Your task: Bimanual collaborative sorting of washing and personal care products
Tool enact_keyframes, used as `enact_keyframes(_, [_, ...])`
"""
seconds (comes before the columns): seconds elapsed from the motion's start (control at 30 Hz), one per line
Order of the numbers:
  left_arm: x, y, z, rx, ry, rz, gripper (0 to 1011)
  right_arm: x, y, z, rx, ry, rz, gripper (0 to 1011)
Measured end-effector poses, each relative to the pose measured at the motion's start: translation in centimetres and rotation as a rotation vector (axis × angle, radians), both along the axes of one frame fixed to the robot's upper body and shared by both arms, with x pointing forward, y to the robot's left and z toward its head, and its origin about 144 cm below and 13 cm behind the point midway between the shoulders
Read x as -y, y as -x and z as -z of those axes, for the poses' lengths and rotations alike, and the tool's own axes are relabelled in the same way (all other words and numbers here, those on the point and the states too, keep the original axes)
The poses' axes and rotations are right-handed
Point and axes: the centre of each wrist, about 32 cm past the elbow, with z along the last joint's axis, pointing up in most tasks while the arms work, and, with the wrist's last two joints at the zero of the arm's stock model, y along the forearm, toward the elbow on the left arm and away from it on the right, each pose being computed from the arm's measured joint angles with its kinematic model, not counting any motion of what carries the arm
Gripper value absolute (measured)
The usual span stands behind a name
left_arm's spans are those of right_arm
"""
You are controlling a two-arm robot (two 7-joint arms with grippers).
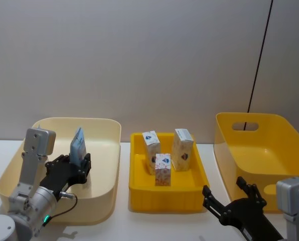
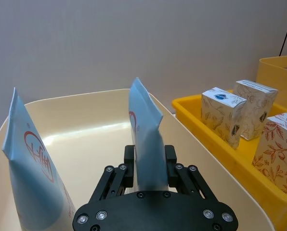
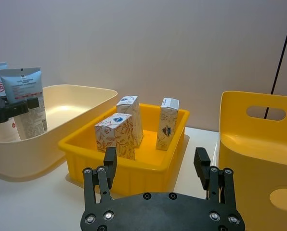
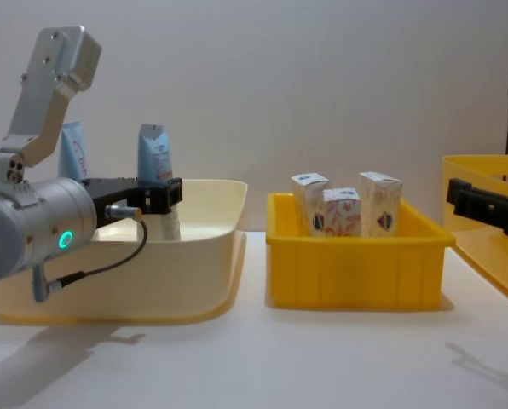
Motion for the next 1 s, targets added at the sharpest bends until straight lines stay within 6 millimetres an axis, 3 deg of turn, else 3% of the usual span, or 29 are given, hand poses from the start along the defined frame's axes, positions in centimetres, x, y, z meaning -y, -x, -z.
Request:
enact_keyframes(0.1, [0.0, 0.0, 0.0, 0.0, 0.0, -0.001, 323, 0.0, 0.0, 0.0, 0.0, 0.0, 0.0, 999])
enact_keyframes(0.27, [0.0, 0.0, 0.0, 0.001, 0.001, -0.001, 259, 0.0, 0.0, 0.0, 0.0, 0.0, 0.0, 1000])
enact_keyframes(0.57, [-0.4, 0.1, -0.4, 0.036, 0.009, 0.029, 246, 0.0, 0.0, 0.0, 0.0, 0.0, 0.0, 1000])
enact_keyframes(1.0, [-1.3, 0.4, -3.1, 0.15, 0.079, 0.164, 246, 0.0, 0.0, 0.0, 0.0, 0.0, 0.0, 1000])
